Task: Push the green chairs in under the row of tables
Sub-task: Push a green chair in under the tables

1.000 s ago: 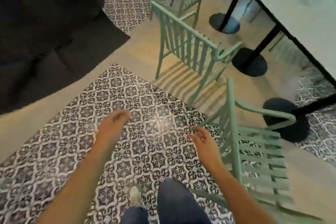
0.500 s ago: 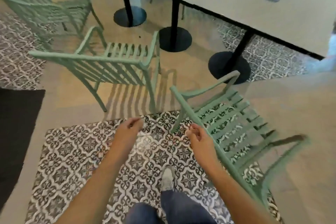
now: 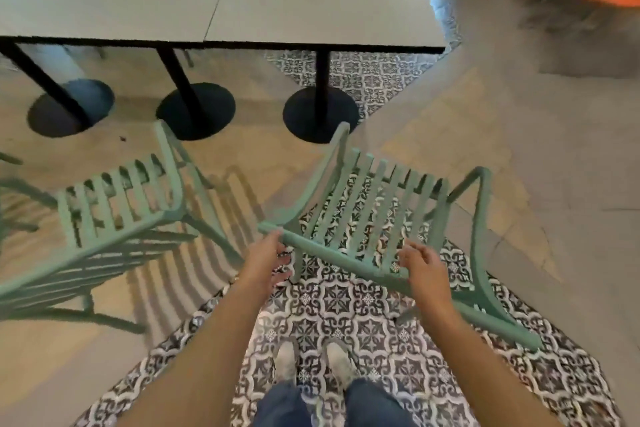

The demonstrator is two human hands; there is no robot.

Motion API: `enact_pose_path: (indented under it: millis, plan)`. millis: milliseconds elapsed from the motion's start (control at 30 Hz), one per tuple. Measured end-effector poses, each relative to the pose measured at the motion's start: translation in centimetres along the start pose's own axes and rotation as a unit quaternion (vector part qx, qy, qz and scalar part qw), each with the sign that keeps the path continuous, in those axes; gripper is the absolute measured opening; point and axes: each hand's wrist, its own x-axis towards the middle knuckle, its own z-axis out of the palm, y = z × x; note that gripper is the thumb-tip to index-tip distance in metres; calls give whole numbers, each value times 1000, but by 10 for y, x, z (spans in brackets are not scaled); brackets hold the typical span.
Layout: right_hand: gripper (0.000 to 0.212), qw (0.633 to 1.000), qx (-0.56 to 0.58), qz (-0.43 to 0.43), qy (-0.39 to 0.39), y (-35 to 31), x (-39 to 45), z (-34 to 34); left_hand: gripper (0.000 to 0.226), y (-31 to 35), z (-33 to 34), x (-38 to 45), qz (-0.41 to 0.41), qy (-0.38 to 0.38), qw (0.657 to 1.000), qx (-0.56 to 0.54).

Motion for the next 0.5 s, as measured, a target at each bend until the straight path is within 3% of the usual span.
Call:
enact_pose_path:
  millis: [167, 300, 367, 433, 500]
  plan:
    - [33, 965, 82, 37, 248, 20, -16, -8, 32, 14, 0, 13, -75, -56, 993, -71]
    - [53, 867, 215, 114, 434, 40, -7, -37, 36, 18, 12, 9, -125, -64, 978, -154]
    - [56, 817, 286, 179, 467, 42, 5, -55, 42, 20, 19, 9, -140, -63, 971, -185]
    - [49, 782, 361, 241, 448, 47, 19, -75, 44, 20, 24, 9, -153, -51, 965, -205]
    - [21, 773, 422, 270, 390, 54, 28, -92, 42, 20, 30, 8, -159, -44, 965, -205]
